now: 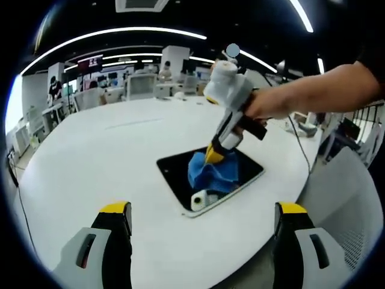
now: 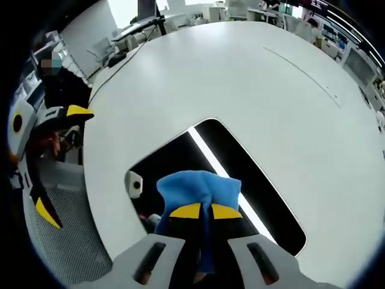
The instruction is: Wipe the mirror surface with the cleaning cloth until all visible marks leave the cleaned area.
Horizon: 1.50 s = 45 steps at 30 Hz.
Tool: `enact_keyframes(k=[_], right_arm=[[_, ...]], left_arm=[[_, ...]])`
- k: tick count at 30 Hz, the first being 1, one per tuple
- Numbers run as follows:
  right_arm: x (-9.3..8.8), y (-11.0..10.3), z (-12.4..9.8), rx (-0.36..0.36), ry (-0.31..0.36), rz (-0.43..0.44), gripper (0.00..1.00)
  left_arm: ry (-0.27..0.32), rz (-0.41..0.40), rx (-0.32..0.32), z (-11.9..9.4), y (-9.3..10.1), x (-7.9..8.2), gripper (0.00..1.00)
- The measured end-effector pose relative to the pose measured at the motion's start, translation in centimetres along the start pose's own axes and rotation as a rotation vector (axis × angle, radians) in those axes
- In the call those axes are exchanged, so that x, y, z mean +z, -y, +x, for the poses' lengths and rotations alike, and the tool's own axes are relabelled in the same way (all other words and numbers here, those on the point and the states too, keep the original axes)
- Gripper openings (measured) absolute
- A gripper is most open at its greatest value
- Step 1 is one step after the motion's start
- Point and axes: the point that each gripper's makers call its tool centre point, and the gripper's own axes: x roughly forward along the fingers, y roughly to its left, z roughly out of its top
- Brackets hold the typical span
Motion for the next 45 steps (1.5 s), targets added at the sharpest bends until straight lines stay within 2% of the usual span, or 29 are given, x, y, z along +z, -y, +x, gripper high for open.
enact_keyframes(k=[15, 29, 38, 45], right_arm=[[1.4, 2.2, 0.2, -0.014, 0.001, 0.020, 0.00], [2.6, 3.8, 0.6, -0.046, 0.002, 0.000, 0.00], [3.4, 5.6, 1.4, -0.061, 0.006, 0.008, 0.00], [3.3, 5.4, 1.3, -0.064, 0.009, 0.006, 0.00]], left_arm=[[-0.008, 0.010, -0.006, 0.1, 0.1, -0.1, 0.99], [-0.002, 0.003, 0.002, 0.1, -0.1, 0.0, 0.99], [-0.001, 0.000, 0.007, 0.0, -0.2, 0.0, 0.99], [-0.001, -0.001, 0.011, 0.0, -0.3, 0.0, 0.99]])
